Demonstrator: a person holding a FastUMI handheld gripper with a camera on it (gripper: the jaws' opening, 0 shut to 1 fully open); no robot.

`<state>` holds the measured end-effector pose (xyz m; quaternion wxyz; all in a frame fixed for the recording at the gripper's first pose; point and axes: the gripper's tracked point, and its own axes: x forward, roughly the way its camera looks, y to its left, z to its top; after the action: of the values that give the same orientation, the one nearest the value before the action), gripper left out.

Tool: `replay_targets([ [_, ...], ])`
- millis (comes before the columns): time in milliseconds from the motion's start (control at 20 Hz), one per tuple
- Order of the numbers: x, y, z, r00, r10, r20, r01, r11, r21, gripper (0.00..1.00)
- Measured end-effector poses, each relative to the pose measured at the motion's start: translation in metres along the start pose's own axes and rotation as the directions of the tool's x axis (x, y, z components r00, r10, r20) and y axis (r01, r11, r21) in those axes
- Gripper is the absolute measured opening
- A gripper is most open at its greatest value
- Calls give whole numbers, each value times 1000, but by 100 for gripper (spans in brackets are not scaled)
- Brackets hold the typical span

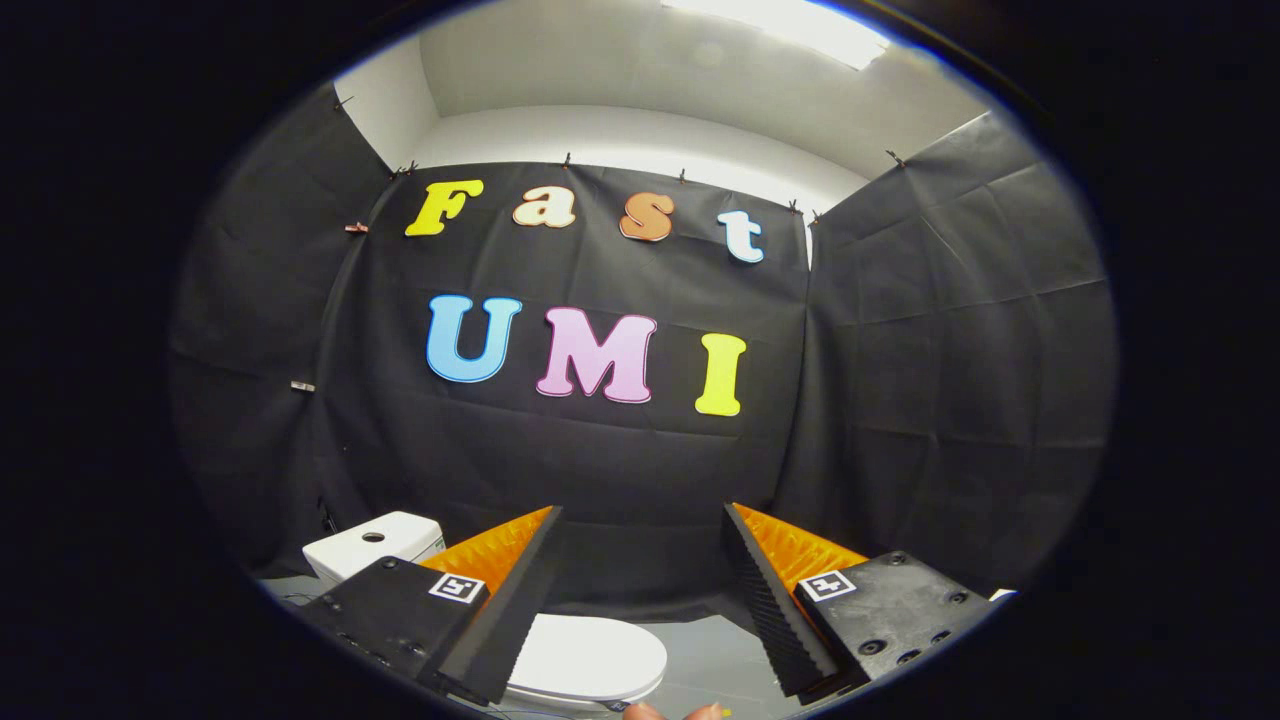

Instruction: Open the toilet lid.

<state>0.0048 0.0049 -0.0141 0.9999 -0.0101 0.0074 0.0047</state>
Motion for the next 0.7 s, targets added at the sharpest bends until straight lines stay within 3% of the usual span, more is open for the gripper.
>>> replay_targets([
  [350,13,3,-19,1000,-2,10,2,1000,-1,98],
  [700,31,0,-76,1000,-12,-26,11,1000,-26,98],
])
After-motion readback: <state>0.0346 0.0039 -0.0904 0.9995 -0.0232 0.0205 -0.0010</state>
